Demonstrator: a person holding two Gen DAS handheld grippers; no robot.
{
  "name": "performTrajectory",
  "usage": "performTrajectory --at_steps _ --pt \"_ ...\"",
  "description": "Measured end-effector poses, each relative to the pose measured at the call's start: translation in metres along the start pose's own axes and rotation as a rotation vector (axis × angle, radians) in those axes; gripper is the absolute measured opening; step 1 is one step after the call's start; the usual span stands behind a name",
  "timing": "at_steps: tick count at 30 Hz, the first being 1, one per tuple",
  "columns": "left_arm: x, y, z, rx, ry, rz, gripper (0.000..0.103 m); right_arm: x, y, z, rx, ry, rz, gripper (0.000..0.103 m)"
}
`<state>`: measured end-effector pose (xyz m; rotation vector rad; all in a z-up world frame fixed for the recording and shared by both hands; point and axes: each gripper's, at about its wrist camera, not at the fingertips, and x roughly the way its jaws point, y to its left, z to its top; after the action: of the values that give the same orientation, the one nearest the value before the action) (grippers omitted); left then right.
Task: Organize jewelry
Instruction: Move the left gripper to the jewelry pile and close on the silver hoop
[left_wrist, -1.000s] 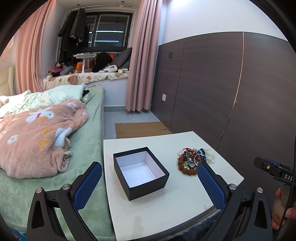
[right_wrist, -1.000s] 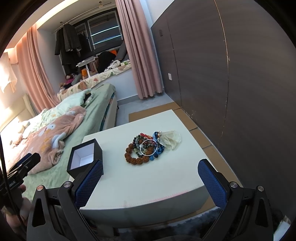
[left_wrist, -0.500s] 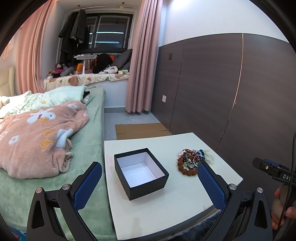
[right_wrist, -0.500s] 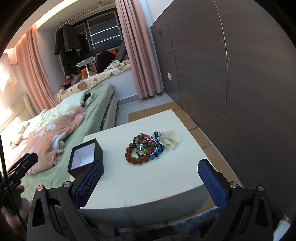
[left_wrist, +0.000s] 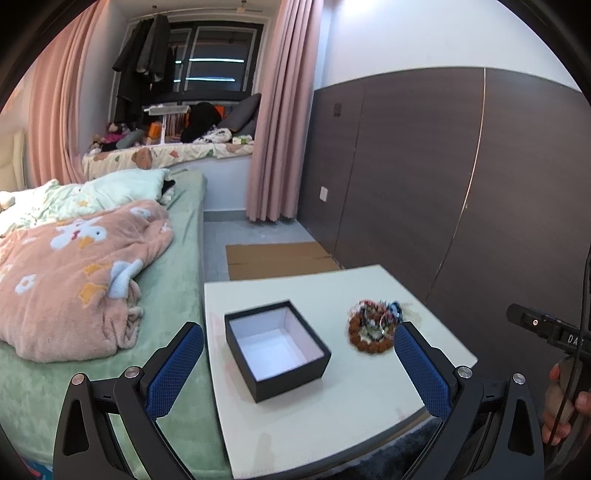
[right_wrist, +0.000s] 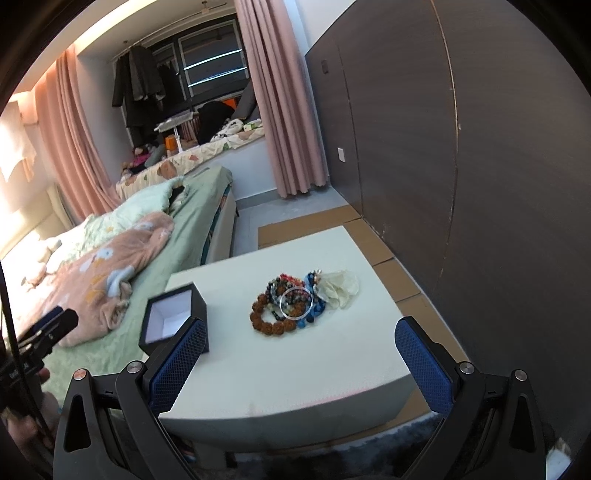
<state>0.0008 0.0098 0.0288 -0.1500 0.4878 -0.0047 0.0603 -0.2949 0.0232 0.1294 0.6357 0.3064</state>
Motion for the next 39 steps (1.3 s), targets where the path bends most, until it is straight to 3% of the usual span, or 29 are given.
performTrajectory --at_steps 11,21,27,33,39 --pt "0.044 -0.029 0.033 0.03 0.109 -0.067 0.102 0.036 -0.021 0.039 0.107 0.132 0.044 0.103" --pt "0.103 -0.058 0.037 0.038 0.257 -0.137 0.071 0.083 -0.061 0.051 0.228 0.272 0.045 0.103" --pt "0.137 -0.076 0.036 0.051 0.332 -0.165 0.061 0.11 -0.08 0.06 0.285 0.341 0.045 0.103" --pt "0.171 -0.094 0.032 0.075 0.395 -0.177 0.058 0.129 -0.091 0.058 0.291 0.337 0.053 0.102" --pt "0.205 -0.115 0.018 0.12 0.478 -0.219 0.058 0.153 -0.106 0.042 0.328 0.411 0.059 0.102"
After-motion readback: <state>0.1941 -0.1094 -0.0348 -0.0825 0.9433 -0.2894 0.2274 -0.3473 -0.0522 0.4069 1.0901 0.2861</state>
